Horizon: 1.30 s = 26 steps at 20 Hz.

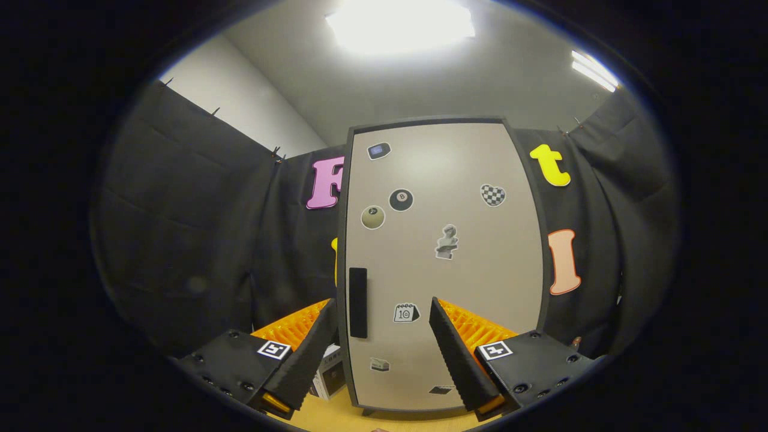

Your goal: Open the shoe cabinet door, grab the shoes and put them into the shoe cabinet, then close the shoe cabinet door.

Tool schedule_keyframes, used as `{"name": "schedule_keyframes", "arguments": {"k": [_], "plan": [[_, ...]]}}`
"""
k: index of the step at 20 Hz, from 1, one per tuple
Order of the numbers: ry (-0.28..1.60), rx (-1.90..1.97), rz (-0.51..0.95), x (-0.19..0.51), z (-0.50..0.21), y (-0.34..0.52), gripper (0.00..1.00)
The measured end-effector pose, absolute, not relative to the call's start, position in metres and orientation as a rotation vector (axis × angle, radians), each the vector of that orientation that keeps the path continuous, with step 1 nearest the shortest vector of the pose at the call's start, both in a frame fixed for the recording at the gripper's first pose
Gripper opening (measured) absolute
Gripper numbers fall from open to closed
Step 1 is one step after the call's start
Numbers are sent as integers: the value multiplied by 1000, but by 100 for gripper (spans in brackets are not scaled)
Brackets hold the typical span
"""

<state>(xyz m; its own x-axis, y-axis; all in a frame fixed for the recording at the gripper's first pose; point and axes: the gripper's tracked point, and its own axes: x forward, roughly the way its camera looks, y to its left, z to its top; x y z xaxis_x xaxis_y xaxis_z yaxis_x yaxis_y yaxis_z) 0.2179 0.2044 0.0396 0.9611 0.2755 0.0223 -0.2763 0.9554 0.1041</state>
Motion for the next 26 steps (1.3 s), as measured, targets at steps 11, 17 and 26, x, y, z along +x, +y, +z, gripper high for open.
{"name": "schedule_keyframes", "arguments": {"k": [11,17,26], "plan": [[117,157,310,296,1,260,97],[156,144,301,327,-9,275,86],[213,115,281,345,-33,285,42]]}}
